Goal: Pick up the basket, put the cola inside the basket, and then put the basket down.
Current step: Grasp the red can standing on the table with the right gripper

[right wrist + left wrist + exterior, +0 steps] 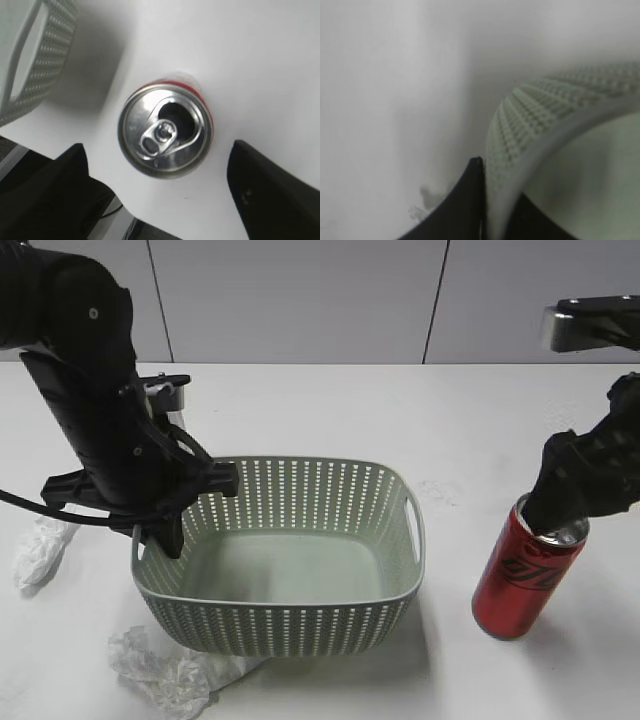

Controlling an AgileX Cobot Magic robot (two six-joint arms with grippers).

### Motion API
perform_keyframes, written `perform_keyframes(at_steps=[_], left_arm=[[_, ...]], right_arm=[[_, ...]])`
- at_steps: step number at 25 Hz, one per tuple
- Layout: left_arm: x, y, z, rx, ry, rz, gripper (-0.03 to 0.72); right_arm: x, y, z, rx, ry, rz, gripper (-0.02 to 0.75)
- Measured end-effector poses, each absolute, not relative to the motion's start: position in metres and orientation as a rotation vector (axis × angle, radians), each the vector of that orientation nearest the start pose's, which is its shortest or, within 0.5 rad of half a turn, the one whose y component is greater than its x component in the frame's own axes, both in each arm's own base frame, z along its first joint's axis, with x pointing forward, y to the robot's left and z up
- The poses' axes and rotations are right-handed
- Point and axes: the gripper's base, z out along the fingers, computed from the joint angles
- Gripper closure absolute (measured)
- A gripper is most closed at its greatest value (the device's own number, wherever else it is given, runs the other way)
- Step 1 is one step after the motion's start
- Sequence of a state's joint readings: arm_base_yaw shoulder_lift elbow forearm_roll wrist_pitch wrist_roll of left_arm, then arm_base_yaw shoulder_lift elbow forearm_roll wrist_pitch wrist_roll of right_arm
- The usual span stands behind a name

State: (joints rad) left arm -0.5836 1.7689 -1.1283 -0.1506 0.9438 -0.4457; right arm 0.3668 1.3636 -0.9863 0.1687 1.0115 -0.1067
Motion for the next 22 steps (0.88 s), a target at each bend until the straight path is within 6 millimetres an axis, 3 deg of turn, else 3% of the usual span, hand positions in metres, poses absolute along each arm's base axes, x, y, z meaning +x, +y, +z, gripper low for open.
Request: perform_keyframes(at_steps=[6, 18, 22], left_arm=[[0.265, -0.189, 0.189, 0.084, 3.13, -0.228, 0.692], [0.265, -0.189, 0.189, 0.084, 3.13, -0.228, 0.692], [0.265, -0.189, 0.189, 0.085, 3.129, -0.228, 0.692]], right_arm=[[0.239, 0.105, 0.264, -0.558, 2.804, 0.265, 0.078], [0.257, 0.111, 0.224, -0.58, 2.939, 0.218, 0.081], [0.258, 0.112, 0.221, -0.571, 2.946, 0.23, 0.134]])
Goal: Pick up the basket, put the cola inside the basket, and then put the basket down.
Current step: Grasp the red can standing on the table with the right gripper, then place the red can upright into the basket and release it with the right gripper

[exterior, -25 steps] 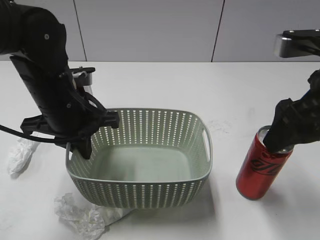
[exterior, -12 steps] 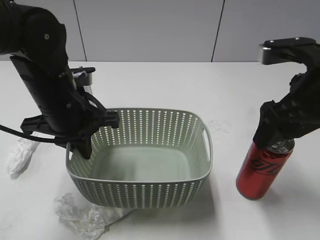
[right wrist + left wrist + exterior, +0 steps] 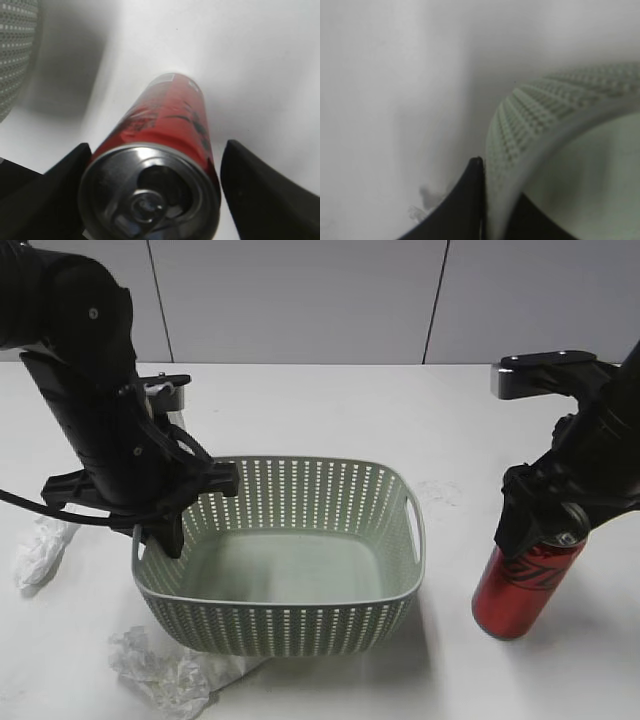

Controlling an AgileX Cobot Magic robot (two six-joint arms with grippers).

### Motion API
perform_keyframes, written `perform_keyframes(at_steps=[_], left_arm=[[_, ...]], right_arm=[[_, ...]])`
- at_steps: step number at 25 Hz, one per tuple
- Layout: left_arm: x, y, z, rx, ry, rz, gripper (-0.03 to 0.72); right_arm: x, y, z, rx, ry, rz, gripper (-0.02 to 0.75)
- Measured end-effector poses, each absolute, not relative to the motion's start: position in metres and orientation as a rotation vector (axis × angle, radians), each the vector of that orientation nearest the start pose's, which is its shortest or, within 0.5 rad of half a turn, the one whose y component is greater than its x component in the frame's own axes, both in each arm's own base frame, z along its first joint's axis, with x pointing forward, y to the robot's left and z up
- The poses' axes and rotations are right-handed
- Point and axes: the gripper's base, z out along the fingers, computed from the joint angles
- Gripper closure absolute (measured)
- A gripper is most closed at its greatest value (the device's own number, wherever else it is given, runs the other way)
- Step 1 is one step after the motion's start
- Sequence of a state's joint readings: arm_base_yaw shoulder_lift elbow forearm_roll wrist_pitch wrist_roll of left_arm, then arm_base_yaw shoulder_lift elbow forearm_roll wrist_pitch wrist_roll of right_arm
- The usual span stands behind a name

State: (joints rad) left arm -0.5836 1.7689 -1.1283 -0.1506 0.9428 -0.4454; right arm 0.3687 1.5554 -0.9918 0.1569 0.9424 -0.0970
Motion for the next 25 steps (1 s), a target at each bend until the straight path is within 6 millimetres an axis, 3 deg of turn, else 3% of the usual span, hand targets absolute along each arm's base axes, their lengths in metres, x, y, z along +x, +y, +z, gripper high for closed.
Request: perform_keyframes(at_steps=[4, 10, 13, 21, 25], left_arm=[[0.265, -0.189, 0.189, 0.084, 3.129, -0.229, 0.692], [0.265, -0.189, 0.189, 0.085, 3.129, -0.23, 0.692], [0.265, -0.189, 0.189, 0.083, 3.13, -0.232, 0.692], [0.266, -0.191, 0.189, 0.067, 3.122, -0.263, 0.692], [0.266, -0.191, 0.19, 0.064, 3.117, -0.269, 0.692]], right_arm=[[0.259, 0.112, 0.222, -0.542, 2.95, 0.236, 0.229], [0.258, 0.113, 0.224, -0.518, 2.974, 0.239, 0.228], [0.261, 0.114, 0.235, -0.531, 2.984, 0.24, 0.228], [0.27, 0.115, 0.321, -0.564, 2.797, 0.231, 0.228], [0.259, 0.125, 0.361, -0.606, 2.654, 0.281, 0.228]])
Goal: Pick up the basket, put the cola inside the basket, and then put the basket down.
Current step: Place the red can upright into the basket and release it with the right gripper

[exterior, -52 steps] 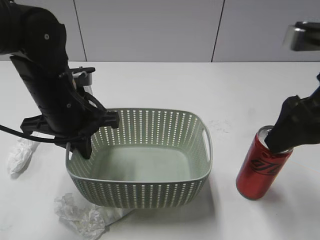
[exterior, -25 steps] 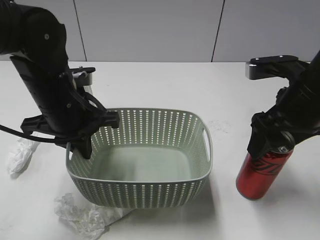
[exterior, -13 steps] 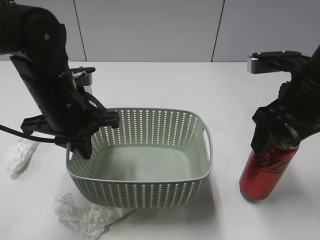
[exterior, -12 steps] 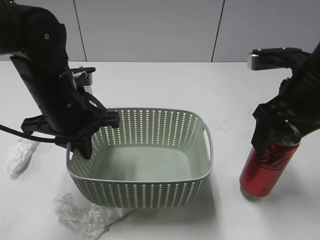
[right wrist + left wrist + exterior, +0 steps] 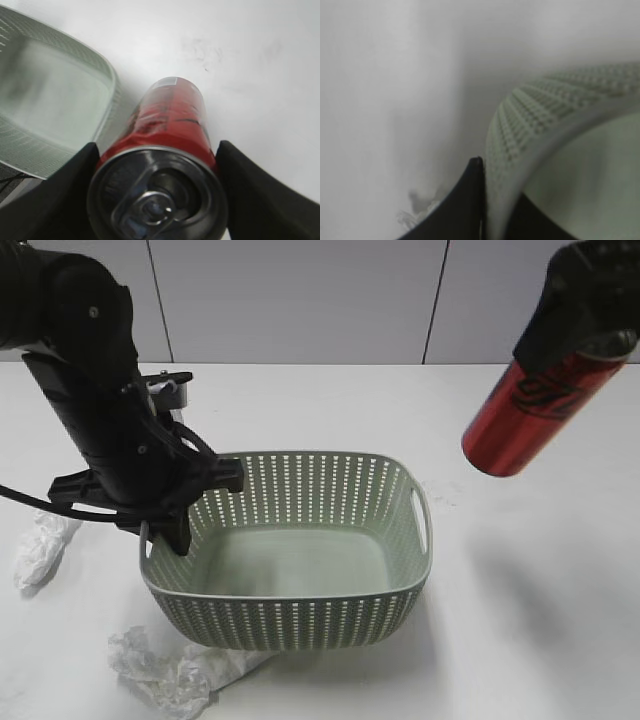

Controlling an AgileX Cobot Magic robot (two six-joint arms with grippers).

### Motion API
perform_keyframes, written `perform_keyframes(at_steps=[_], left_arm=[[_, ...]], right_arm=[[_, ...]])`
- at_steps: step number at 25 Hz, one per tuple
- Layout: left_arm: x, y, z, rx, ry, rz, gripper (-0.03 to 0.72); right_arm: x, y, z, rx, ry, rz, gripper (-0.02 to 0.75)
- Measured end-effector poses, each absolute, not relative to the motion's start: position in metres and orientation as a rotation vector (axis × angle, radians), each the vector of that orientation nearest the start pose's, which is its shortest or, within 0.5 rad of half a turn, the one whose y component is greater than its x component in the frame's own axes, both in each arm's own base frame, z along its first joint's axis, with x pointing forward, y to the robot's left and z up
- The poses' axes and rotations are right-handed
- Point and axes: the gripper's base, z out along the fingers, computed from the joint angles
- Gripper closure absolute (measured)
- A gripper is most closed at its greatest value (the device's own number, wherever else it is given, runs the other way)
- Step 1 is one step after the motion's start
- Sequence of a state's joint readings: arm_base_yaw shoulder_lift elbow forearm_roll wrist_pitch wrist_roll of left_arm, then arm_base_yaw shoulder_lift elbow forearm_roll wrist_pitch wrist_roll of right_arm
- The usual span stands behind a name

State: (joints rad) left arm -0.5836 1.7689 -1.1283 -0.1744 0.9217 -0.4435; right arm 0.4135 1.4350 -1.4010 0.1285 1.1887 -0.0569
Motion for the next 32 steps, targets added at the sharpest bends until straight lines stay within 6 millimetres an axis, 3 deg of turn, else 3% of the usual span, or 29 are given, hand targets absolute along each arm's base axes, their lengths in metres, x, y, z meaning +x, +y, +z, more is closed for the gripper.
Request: perform_keyframes(at_steps=[5, 9, 15, 24, 29, 32], left_arm=[[0.267, -0.191, 0.19, 0.063, 3.114, -0.271, 0.692], [0.267, -0.191, 0.19, 0.063, 3.114, -0.271, 0.692], [0.267, -0.191, 0.19, 0.063, 3.113, -0.272, 0.692], [0.267, -0.192, 0.19, 0.062, 3.104, -0.278, 0.692], [0.268, -0.191, 0.187, 0.078, 3.11, -0.251, 0.692], [0.268, -0.191, 0.187, 0.074, 3.111, -0.256, 0.692]], right_arm=[[0.235, 0.163, 0.394, -0.758, 2.519, 0.362, 0.228], [0.222, 0.197, 0.394, -0.9, 2.485, 0.385, 0.228], [0.232, 0.243, 0.344, -1.05, 2.607, 0.332, 0.228], [0.258, 0.272, 0.269, -1.115, 2.798, 0.237, 0.228], [0.259, 0.276, 0.261, -1.112, 2.829, 0.265, 0.222], [0.259, 0.276, 0.261, -1.124, 2.824, 0.266, 0.114]])
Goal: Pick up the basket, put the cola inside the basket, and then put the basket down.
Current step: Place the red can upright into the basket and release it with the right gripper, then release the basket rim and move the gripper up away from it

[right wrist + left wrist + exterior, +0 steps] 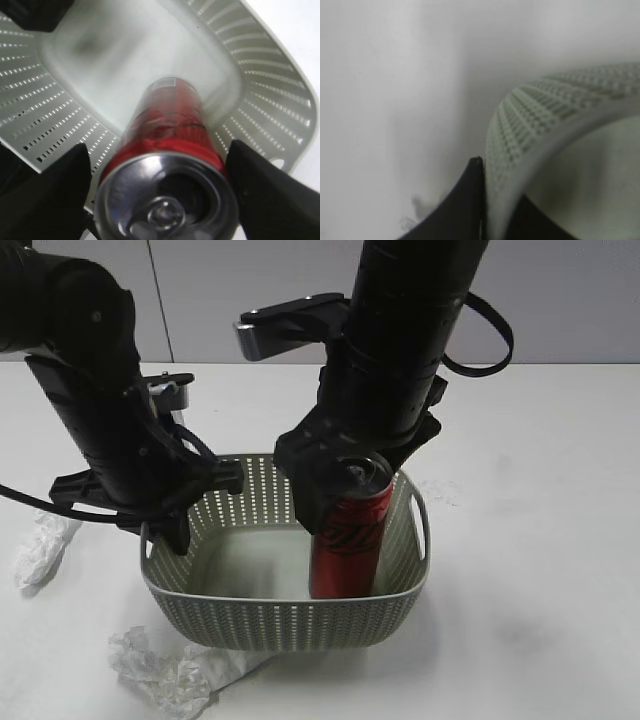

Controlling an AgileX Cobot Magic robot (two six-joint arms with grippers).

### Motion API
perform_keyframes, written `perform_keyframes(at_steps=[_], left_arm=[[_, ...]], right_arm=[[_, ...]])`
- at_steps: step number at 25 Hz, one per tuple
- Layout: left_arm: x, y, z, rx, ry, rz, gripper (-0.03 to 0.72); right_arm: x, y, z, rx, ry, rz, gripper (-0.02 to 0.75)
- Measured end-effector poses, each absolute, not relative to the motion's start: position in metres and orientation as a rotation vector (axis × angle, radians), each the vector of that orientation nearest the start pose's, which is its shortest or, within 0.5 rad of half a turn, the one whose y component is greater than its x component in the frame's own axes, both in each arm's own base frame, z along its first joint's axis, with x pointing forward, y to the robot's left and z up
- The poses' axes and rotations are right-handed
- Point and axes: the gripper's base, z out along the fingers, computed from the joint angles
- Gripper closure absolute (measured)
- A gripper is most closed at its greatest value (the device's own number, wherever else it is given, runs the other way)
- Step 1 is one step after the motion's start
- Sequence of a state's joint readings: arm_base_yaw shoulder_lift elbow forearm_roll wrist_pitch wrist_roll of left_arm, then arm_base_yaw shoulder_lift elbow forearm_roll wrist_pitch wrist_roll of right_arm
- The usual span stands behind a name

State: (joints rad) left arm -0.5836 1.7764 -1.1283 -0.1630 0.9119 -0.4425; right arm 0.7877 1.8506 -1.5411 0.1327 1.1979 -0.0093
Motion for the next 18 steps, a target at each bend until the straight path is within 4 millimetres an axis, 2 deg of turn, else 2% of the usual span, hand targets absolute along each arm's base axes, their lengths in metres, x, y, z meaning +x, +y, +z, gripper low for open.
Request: perform_keyframes(at_steps=[5, 10, 12, 14, 18], left_arm=[[0.268, -0.191, 0.187, 0.072, 3.109, -0.26, 0.692], [0.268, -0.191, 0.187, 0.071, 3.108, -0.262, 0.692], [0.268, -0.191, 0.187, 0.071, 3.108, -0.262, 0.692], [0.268, -0.191, 0.187, 0.071, 3.112, -0.26, 0.692], [0.267, -0.191, 0.187, 0.072, 3.116, -0.257, 0.692]], right_arm=[[0.26, 0.277, 0.264, -1.124, 2.81, 0.277, 0.091], [0.267, 0.284, 0.289, -1.105, 2.721, 0.306, 0.091], [0.276, 0.28, 0.299, -1.074, 2.688, 0.297, 0.091], [0.287, 0.271, 0.306, -1.016, 2.682, 0.307, 0.091], [0.322, 0.23, 0.309, -0.818, 2.728, 0.302, 0.092]])
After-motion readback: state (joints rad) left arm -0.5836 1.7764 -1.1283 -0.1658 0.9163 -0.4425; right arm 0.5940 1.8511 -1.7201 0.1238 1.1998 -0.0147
